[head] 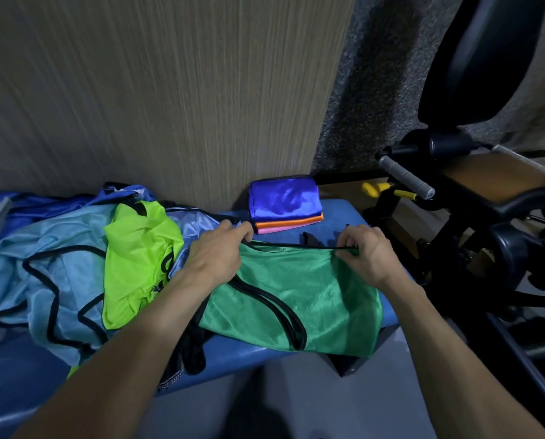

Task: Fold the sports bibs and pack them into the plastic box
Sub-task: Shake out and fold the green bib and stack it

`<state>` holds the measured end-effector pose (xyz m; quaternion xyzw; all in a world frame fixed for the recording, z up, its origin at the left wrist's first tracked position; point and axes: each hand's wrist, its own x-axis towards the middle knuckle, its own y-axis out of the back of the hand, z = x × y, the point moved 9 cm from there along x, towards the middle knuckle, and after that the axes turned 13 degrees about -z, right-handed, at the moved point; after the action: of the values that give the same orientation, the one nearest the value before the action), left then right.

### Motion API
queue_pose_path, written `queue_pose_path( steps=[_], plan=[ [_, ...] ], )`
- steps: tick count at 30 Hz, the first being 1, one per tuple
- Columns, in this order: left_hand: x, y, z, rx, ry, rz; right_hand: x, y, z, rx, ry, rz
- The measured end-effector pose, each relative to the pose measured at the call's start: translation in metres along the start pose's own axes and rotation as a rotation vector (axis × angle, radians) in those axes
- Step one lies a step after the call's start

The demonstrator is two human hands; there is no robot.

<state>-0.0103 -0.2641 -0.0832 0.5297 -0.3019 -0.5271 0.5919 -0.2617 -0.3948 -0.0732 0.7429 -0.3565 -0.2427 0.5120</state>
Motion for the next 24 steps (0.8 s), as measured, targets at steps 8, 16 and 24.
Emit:
queue_pose_path(
  steps=[8, 16, 24],
  plan=[
    [0.003, -0.003, 0.005, 0.021, 0.035, -0.131, 0.007, -0.009, 0.003, -0.002, 0.029, 0.003],
    [0.006, 0.006, 0.002, 0.03, 0.027, 0.095, 0.015, -0.02, 0.006, 0.061, 0.043, -0.036],
    [0.007, 0.001, 0.003, 0.199, 0.066, 0.179, 0.011, -0.019, 0.0, 0.0, -0.059, -0.026]
  ],
)
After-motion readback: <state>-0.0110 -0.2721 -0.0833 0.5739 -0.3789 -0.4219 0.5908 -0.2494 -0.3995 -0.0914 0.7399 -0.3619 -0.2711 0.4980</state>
